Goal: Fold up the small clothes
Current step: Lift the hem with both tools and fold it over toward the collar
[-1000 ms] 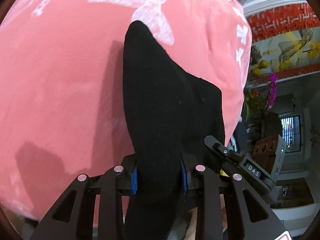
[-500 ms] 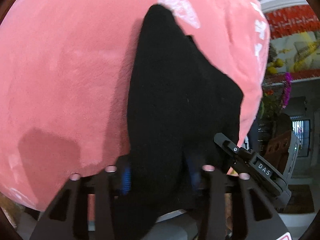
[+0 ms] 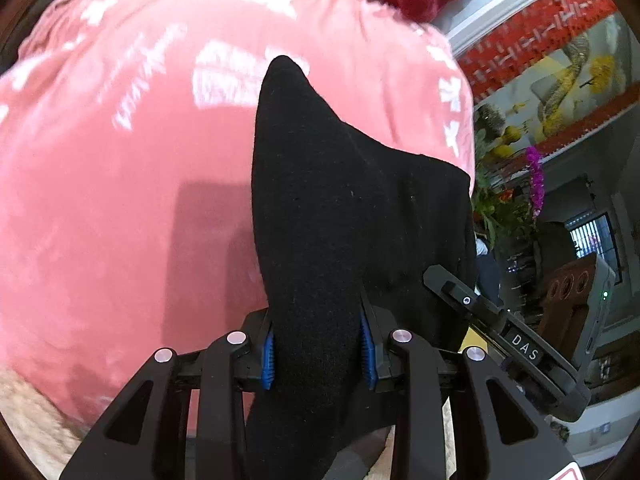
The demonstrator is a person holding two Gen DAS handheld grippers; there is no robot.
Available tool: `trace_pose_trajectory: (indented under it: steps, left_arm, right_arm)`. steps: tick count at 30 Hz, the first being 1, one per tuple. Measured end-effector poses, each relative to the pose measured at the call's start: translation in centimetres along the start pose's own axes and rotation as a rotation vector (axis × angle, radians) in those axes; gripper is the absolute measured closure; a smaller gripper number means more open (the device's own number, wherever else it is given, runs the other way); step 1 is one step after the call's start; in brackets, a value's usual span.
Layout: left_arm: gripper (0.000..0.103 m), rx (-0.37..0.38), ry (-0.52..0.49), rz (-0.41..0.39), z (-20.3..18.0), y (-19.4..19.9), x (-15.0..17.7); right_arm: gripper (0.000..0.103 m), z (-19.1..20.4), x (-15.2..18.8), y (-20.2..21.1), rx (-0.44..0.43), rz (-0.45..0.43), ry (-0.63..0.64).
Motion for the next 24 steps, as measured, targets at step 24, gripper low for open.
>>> trace_pose_trajectory:
  steps: [24]
  left_arm:
    - [0.074, -0.032, -0.045, -0.207, 6.2, 8.2, -7.6]
  right_arm:
    - [0.085, 13.4, -3.9, -6.4, -0.121, -0.004, 0.171]
Point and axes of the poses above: each gripper's, at about its wrist camera, not at the fingertips, and y roughly against the way its jaws point, z to its left, x to its underside, the point moved 6 cm from there along -y, roughly the way its jaws point, and after that the axes turned 5 degrees about -z, right-handed, at the moved point
